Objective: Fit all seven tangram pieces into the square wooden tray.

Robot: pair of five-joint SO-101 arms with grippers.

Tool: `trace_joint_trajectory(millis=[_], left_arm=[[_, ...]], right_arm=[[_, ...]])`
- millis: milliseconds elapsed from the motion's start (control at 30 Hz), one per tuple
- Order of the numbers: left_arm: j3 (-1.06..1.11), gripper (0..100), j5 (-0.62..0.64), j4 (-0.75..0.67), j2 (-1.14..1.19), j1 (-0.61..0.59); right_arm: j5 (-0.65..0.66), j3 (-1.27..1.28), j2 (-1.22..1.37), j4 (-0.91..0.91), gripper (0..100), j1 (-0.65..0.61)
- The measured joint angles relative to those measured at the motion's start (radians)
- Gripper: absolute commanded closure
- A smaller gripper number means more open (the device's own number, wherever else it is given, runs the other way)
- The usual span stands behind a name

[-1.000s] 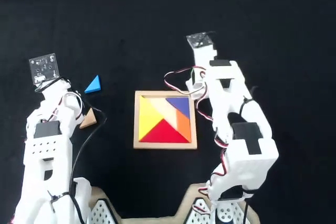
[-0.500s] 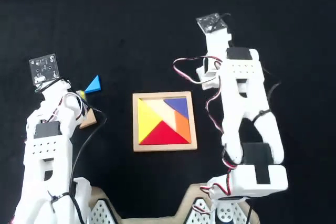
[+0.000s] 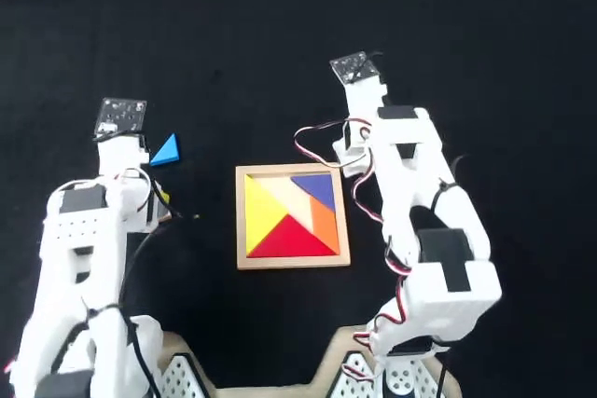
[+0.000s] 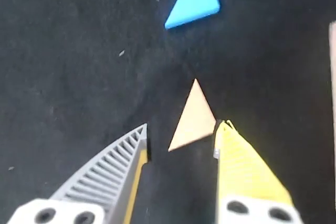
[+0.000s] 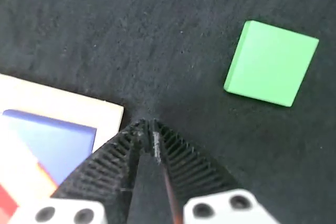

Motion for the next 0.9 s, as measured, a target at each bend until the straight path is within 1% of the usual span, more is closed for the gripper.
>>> trace_joint_trajectory(millis=[100, 200, 333, 467, 600, 700, 900], left_arm=[[0.002, 79, 0.009, -0.055, 0.095, 0.008], [-0.021, 79, 0.002, -0.063, 0.199, 0.041], [-0.132, 79, -0.107, -0.058, 0.348, 0.061], [-0.269, 79, -0.199, 0.044, 0.44, 0.064], [-0.351, 79, -0.242, 0.112, 0.47, 0.055], [-0.364, 79, -0.281, 0.144, 0.473, 0.04], [-0.364, 79, -0.305, 0.147, 0.473, 0.04]], right_arm=[[0.0, 0.0, 0.005, -0.018, 98.6, 0.031], [0.0, 0.0, 0.006, -0.043, 98.6, 0.06], [0.0, 0.0, 0.006, -0.049, 98.6, 0.063], [0.0, 0.0, 0.006, -0.052, 98.6, 0.063], [0.0, 0.0, 0.006, -0.052, 98.6, 0.063], [0.0, 0.0, 0.006, -0.052, 98.6, 0.063], [0.0, 0.0, 0.006, -0.052, 98.6, 0.063]])
